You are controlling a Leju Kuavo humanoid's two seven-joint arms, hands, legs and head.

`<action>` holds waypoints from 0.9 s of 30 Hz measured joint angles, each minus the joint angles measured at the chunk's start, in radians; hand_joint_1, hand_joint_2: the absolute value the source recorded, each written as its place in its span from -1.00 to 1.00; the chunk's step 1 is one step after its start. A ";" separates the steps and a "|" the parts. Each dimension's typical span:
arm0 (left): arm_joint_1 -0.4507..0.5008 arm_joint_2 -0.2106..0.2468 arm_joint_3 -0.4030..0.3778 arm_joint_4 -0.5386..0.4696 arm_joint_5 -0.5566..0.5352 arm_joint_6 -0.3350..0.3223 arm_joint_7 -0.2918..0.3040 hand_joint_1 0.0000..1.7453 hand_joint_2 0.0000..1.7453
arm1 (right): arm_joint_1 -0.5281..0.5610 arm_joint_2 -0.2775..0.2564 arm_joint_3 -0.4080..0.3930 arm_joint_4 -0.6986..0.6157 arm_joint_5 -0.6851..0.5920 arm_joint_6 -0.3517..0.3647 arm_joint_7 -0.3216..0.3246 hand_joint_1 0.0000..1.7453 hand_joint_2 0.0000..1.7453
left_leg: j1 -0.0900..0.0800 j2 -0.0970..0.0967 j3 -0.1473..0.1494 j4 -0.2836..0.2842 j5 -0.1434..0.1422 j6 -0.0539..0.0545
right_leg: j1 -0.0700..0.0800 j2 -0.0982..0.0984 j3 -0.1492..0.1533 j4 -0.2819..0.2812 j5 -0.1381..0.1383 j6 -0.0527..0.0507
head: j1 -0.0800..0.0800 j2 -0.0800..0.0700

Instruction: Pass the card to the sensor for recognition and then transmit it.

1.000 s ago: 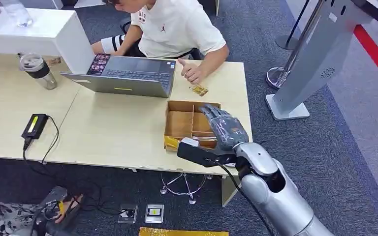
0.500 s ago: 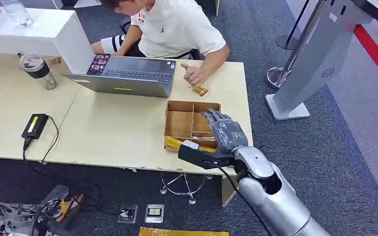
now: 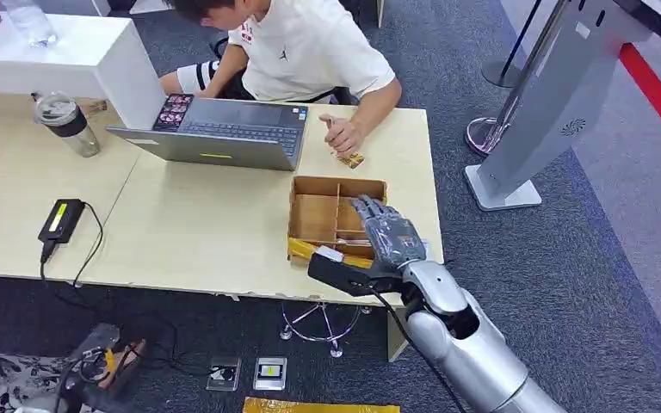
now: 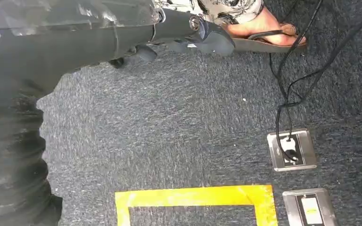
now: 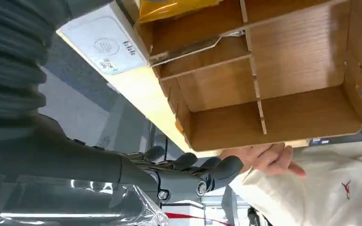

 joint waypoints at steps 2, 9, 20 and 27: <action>-0.001 0.000 0.000 0.000 -0.001 0.000 0.000 -1.00 1.00 | 0.000 0.006 0.003 0.012 0.000 -0.001 0.000 -1.00 1.00 | 0.000 0.000 0.000 0.000 0.000 0.000 | 0.000 0.000 0.000 0.000 0.000 0.000 | 0.000 0.000; -0.001 0.000 0.000 0.000 -0.002 0.000 0.001 -1.00 1.00 | 0.000 0.011 0.008 0.035 -0.001 -0.002 0.000 -1.00 1.00 | 0.000 0.000 0.000 0.000 0.000 0.000 | 0.000 0.000 0.000 0.000 0.000 0.000 | 0.000 0.000; -0.004 -0.004 0.005 0.000 -0.010 -0.010 0.009 -1.00 1.00 | -0.005 0.038 0.014 0.086 -0.026 -0.021 0.004 -1.00 1.00 | 0.000 0.000 0.000 0.000 0.000 0.000 | 0.000 0.000 0.000 0.000 0.000 0.000 | 0.000 0.000; -0.010 -0.009 0.005 0.000 -0.019 -0.010 0.013 -1.00 1.00 | -0.007 0.045 0.023 0.120 -0.035 -0.037 0.012 -1.00 1.00 | 0.000 0.000 0.000 0.000 0.000 0.000 | 0.000 0.000 0.000 0.000 0.000 0.000 | 0.000 0.000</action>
